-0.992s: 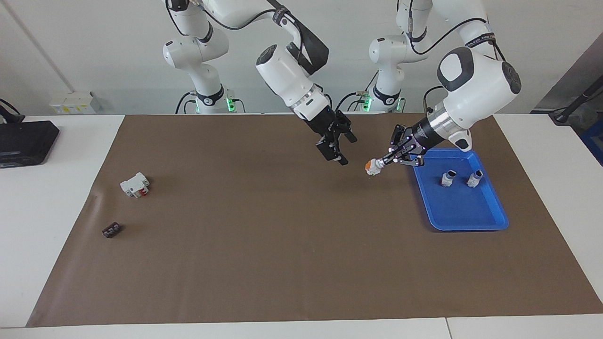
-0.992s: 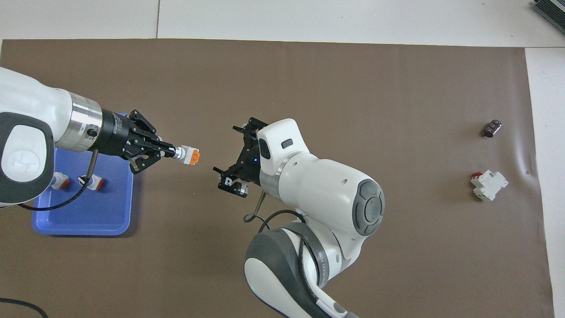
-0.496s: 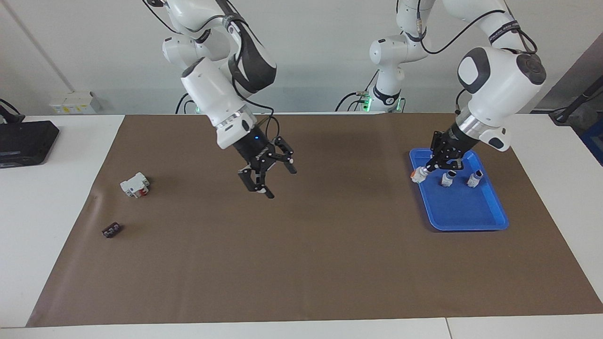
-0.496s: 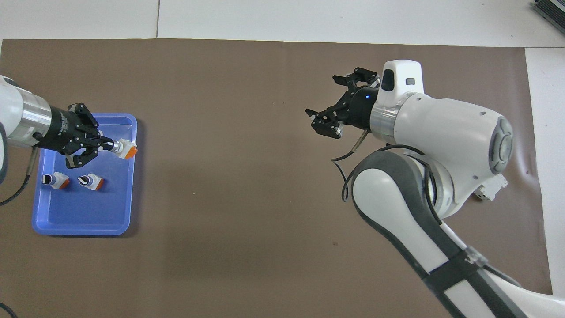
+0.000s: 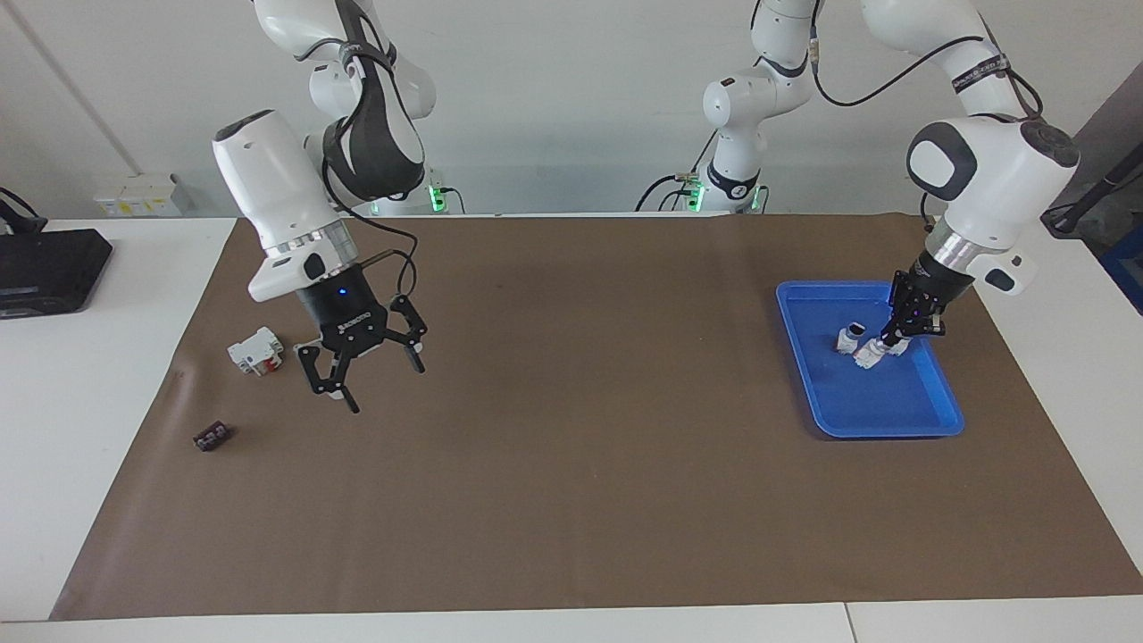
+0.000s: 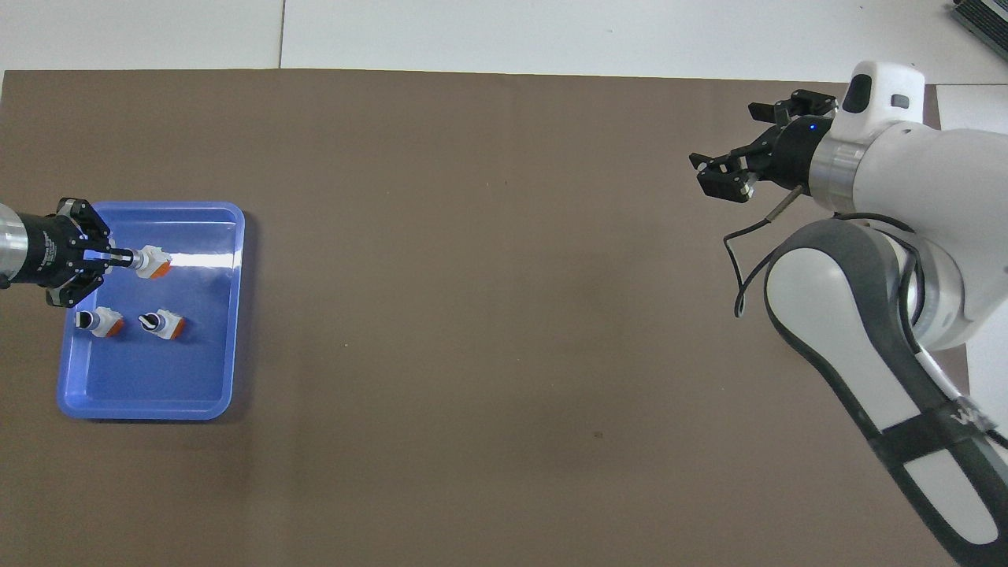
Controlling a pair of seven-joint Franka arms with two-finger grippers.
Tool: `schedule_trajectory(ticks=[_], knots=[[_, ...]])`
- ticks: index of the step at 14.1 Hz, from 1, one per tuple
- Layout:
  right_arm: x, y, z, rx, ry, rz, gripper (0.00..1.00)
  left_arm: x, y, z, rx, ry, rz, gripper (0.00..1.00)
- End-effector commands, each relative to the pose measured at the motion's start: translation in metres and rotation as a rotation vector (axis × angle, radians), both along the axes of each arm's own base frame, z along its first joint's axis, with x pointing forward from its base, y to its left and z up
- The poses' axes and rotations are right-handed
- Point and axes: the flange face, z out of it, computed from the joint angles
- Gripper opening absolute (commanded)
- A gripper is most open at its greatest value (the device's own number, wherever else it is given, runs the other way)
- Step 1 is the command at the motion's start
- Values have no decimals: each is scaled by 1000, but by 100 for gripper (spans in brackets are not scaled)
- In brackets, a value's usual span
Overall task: Turn and place switch with both arms
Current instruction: 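Lower the switch into the tray with the left gripper while the right gripper retracts, then open the left gripper to release the switch in the tray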
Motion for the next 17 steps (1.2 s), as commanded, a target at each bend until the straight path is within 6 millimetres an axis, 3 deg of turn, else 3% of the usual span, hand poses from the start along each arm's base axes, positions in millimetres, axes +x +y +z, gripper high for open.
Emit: schedule_trajectory(ticks=[1,4,5,8,9,11,13,17], knots=[[1,-11,45,-91,115,-186,100,-17,27,-19,80,-79,-117,0],[-21,-13,72,-160,238,-401,100,-21,35,-31,185,-52,-230,0],[-29,-22,79,-163,271,-443,100,-21,35,-32,202,-45,-250,0],[-51,-74,126,-157,363,-553,100,-20,34,-49,199,-15,-291,0],[-58,-83,145,-139,395,-574,100,-20,35,-54,192,-1,-292,0],[-74,-96,164,-117,485,-607,100,-19,32,-63,183,16,-298,0],[-92,-108,173,-104,517,-722,100,-20,33,-69,174,35,-300,0],[-117,-114,150,-92,588,-787,100,-21,30,-69,160,86,-320,0]])
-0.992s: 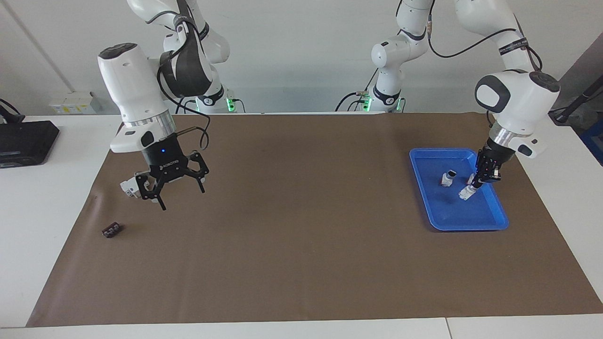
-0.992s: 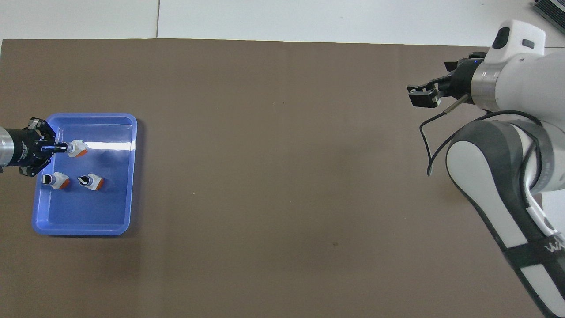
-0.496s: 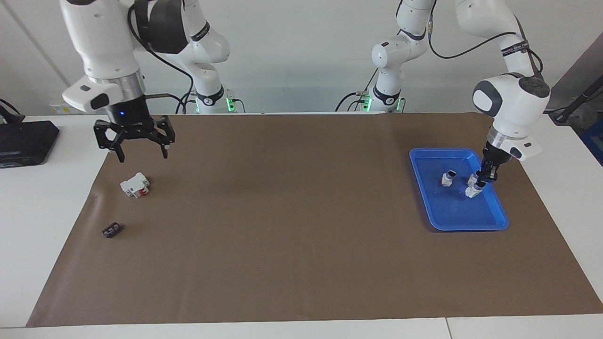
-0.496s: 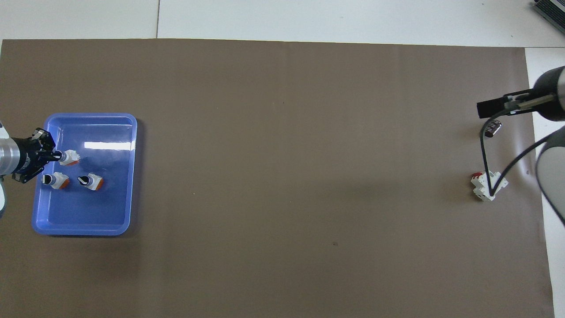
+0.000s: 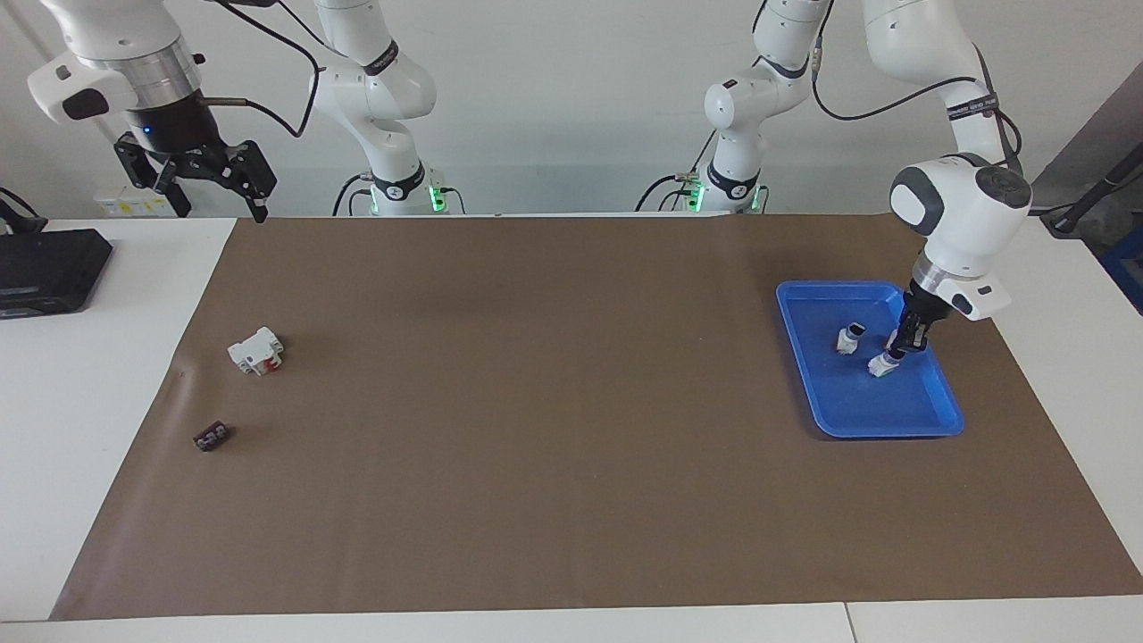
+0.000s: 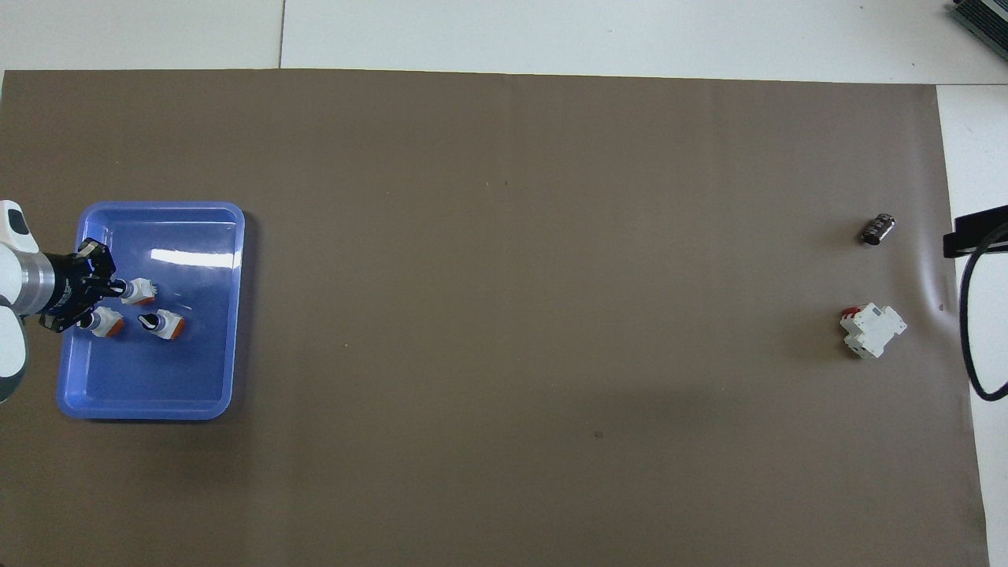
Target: Turn and place switch with both arms
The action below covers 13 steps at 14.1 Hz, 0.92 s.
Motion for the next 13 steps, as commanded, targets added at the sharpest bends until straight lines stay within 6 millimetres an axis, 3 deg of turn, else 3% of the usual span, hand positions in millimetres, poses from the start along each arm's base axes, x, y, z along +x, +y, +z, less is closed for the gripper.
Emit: schedule_trajectory(ticks=[1,2,6,9,11,13], knots=[[-18,-5,-13,16,33,-32,100,0,-3,1,8,45,-27,2],[-20,-6,-16,18,46,-40,100,2,-3,3,8,47,-29,23],[-17,-20,-16,52,48,-83,100,26,2,36,2,78,-43,46],[-18,-29,-19,71,56,-103,100,36,-3,80,7,120,-141,47],[-19,-17,-18,71,77,-80,100,43,-24,118,5,148,-183,47],[-18,-5,-5,66,65,-61,100,45,-60,142,9,178,-261,48]])
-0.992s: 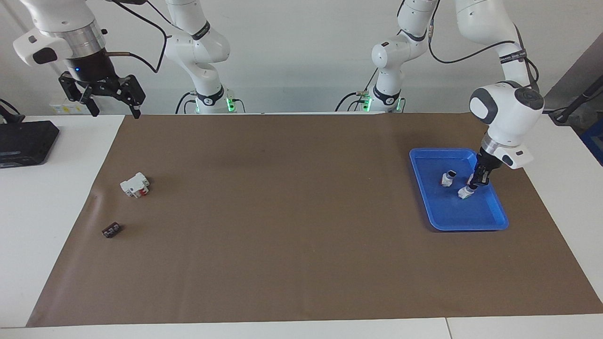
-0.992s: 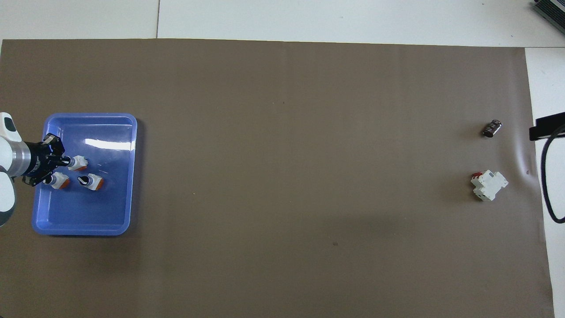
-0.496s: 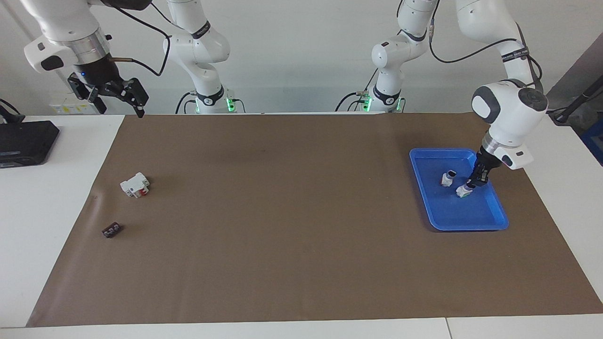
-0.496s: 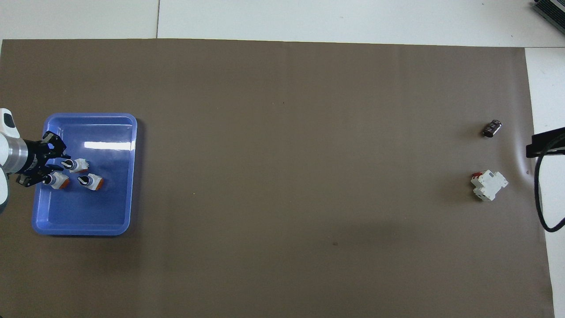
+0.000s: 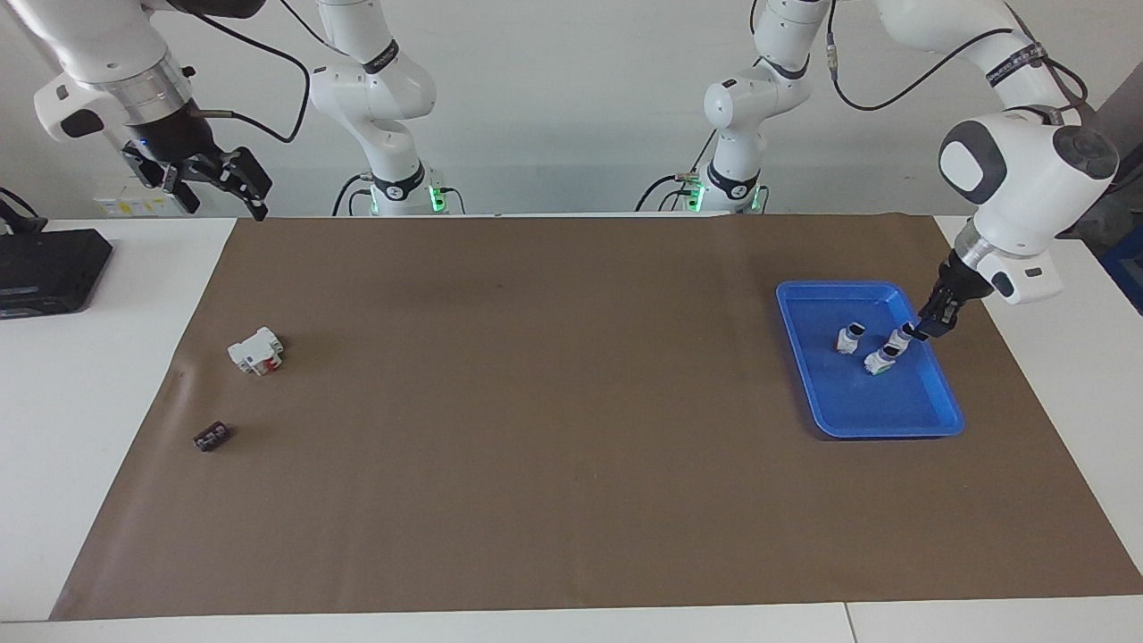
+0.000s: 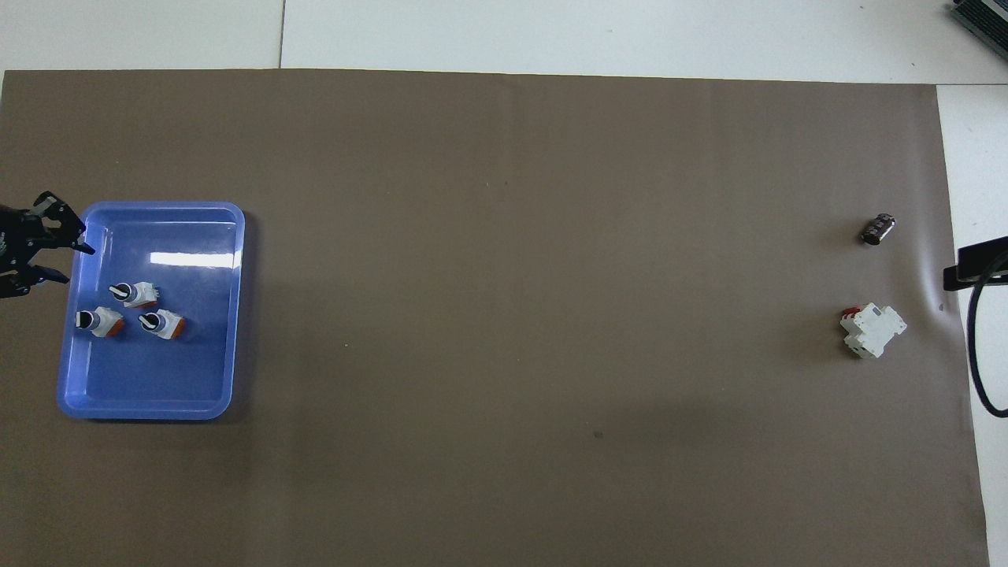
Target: Turn and place switch with both arms
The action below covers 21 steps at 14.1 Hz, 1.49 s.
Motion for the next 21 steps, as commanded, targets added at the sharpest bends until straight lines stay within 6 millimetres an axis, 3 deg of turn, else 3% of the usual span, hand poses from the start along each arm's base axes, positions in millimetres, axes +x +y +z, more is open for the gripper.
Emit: schedule_trajectory(ticks=[1,5,7,10,12,13,14,15,18,21], knots=[[0,12,13,1,-10,0,100,7,-50,32,12,50,-150,48],[5,11,10,-8,-31,15,100,-7,-119,84,-17,146,-436,47],[5,13,9,1,-30,25,100,-14,-130,96,-27,160,-592,46],[4,13,8,7,-26,24,100,-32,-130,134,-39,93,-764,47],[-1,13,4,9,-9,25,100,-42,-129,153,-42,61,-836,55],[-5,13,2,10,-10,27,100,-45,-129,157,-38,55,-861,62],[-6,12,1,7,-10,31,100,-48,-127,162,-38,47,-866,88],[-6,12,1,6,-10,37,100,-55,-124,169,-48,34,-868,100],[-6,11,3,0,-15,84,100,-61,-103,178,-132,-15,-914,100],[-5,12,3,0,-17,78,100,-59,-105,182,-126,-40,-1029,100]])
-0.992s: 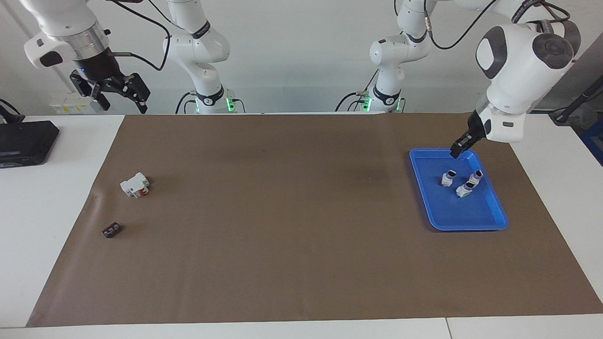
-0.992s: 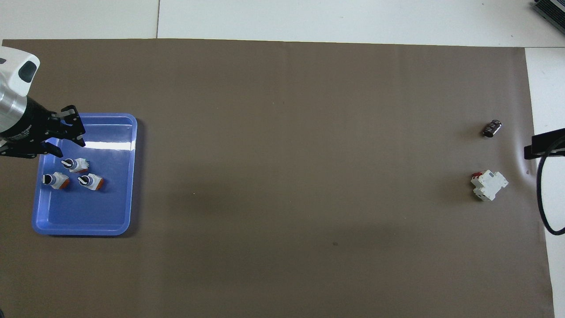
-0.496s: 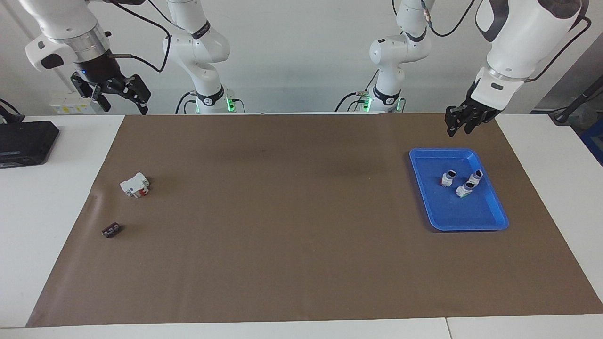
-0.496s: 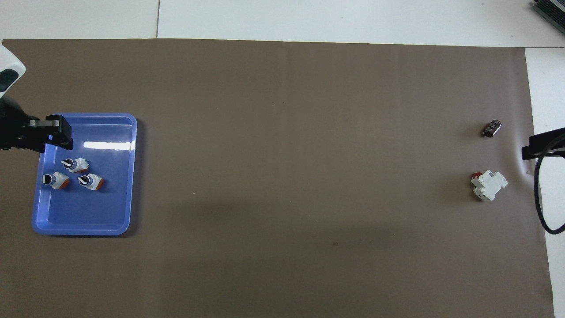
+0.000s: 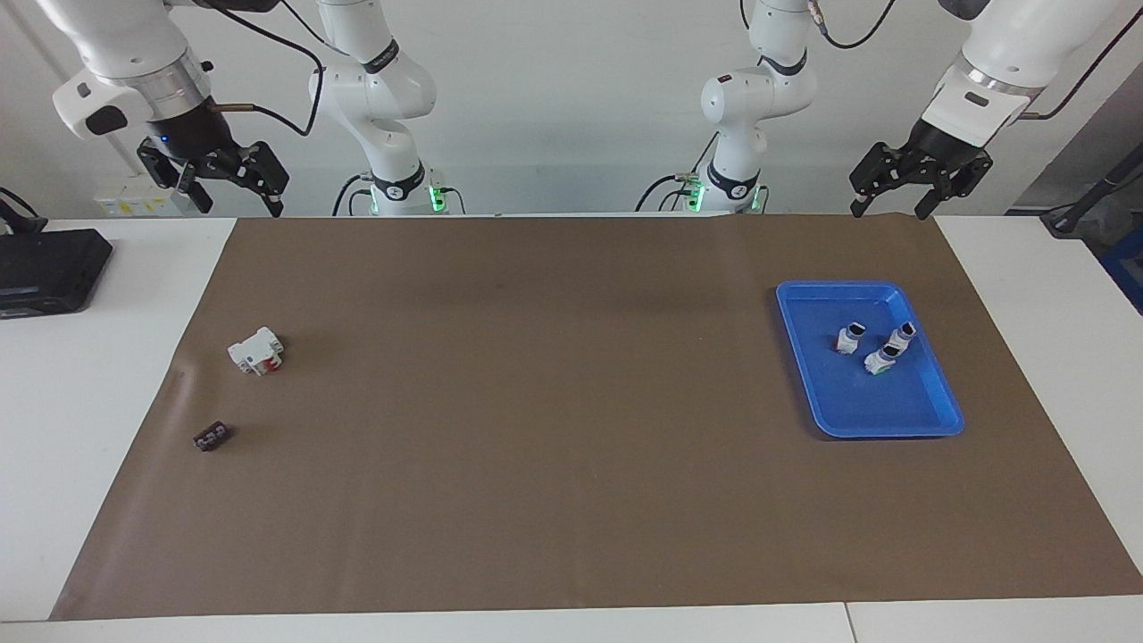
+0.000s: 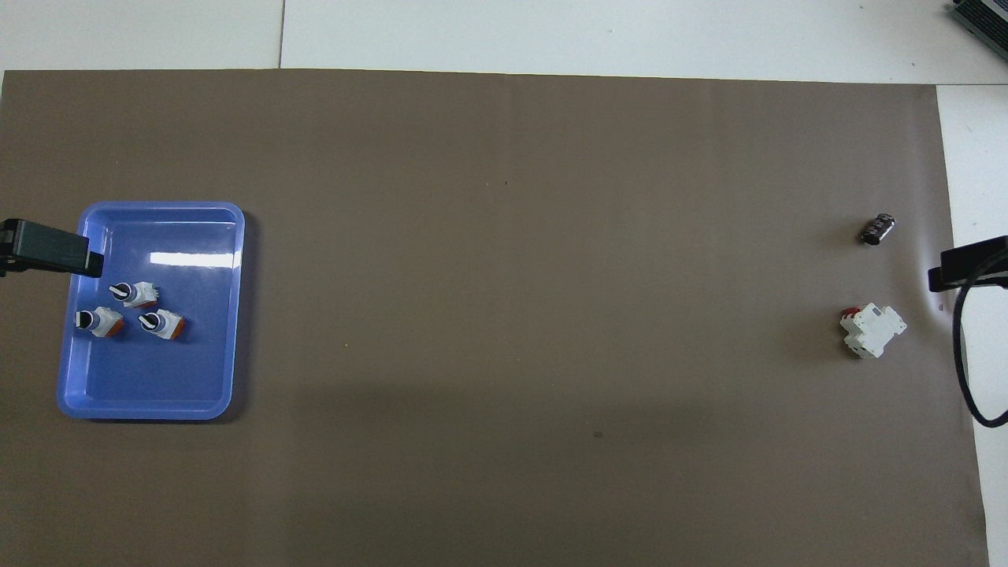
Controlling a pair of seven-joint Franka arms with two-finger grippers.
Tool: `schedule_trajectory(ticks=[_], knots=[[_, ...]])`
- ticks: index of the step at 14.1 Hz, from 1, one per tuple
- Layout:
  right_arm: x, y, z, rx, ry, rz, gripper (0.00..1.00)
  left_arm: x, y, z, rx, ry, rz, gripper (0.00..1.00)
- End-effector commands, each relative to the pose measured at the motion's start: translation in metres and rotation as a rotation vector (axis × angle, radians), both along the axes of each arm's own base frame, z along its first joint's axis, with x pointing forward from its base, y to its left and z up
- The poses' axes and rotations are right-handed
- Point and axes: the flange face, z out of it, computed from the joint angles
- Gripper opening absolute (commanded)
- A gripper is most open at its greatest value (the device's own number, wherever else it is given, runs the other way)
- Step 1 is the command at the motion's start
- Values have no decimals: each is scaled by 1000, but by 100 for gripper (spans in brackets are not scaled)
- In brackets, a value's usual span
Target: Turn and place switch with both arms
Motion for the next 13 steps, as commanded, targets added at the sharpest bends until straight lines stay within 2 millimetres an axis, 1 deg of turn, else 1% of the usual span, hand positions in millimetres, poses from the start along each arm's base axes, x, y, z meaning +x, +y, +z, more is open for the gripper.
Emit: schedule_trajectory(ticks=[1,3,4,5,6,7,10,13], knots=[[-5,-1,1,2,-11,20,100,-4,-7,4,-5,-21,-69,100],[-1,1,3,-2,-29,29,100,-1,-9,4,0,-36,-65,100],[2,10,4,-4,-35,43,100,-1,-9,5,14,-39,-67,100],[3,15,9,-6,-46,49,100,-1,-11,4,56,-38,-77,100],[3,14,10,-8,-46,49,100,-2,-20,4,82,-42,-99,100],[2,16,10,-9,-44,52,100,-3,-25,4,85,-41,-107,100],[2,21,9,-10,-44,58,100,-3,-25,5,85,-43,-108,100],[2,21,7,-9,-39,58,100,-4,-26,5,83,-44,-110,100]])
